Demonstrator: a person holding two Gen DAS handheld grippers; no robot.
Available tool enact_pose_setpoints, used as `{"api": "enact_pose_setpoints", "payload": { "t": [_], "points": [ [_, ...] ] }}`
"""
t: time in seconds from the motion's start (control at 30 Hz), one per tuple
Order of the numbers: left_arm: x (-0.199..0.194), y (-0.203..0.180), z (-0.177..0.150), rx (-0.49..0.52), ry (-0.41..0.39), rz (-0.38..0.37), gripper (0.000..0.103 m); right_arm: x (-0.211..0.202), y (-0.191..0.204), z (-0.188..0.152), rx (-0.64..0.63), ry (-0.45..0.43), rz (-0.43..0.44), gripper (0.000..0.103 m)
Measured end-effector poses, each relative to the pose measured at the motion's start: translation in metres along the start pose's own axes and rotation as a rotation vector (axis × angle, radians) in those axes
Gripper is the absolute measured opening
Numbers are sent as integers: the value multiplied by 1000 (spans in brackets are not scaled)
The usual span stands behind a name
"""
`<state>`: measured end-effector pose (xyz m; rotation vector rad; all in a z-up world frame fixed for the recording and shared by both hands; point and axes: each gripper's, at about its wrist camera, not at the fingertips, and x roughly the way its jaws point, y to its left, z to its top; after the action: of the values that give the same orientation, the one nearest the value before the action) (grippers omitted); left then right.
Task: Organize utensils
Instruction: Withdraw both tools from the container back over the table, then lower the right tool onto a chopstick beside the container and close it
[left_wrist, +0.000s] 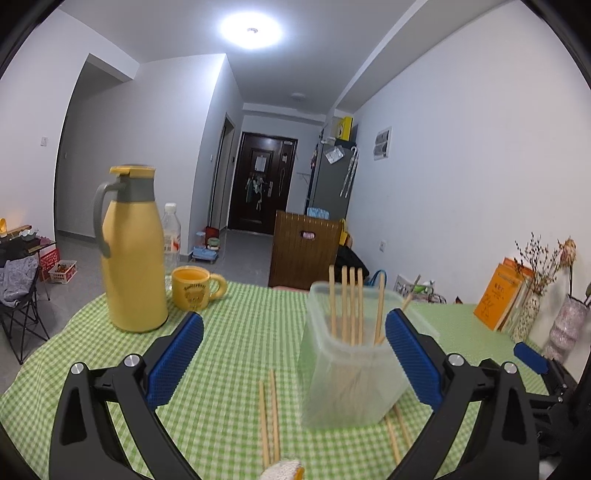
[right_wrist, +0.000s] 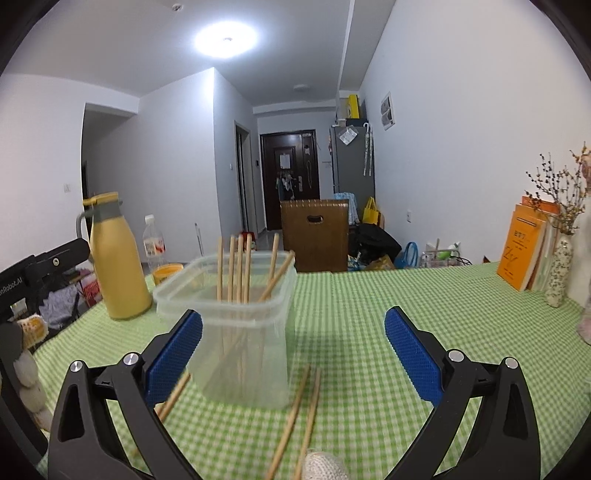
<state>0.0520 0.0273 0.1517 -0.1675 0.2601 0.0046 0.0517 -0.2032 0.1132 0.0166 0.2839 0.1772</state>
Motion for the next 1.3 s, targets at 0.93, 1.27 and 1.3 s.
{"api": "enact_pose_setpoints", "payload": {
  "t": [0.93,1.27,1.3],
  "points": [
    [7,44,-112,39,129,95,96,-22,14,-90,-80,-7,-109,95],
    [9,42,-120,72,118,107,96,-22,8,-91,-46,-1,-105,95],
    [8,41,-121,77,115,107,96,-22,8,-91,-47,0,-106,95]
  ]
}}
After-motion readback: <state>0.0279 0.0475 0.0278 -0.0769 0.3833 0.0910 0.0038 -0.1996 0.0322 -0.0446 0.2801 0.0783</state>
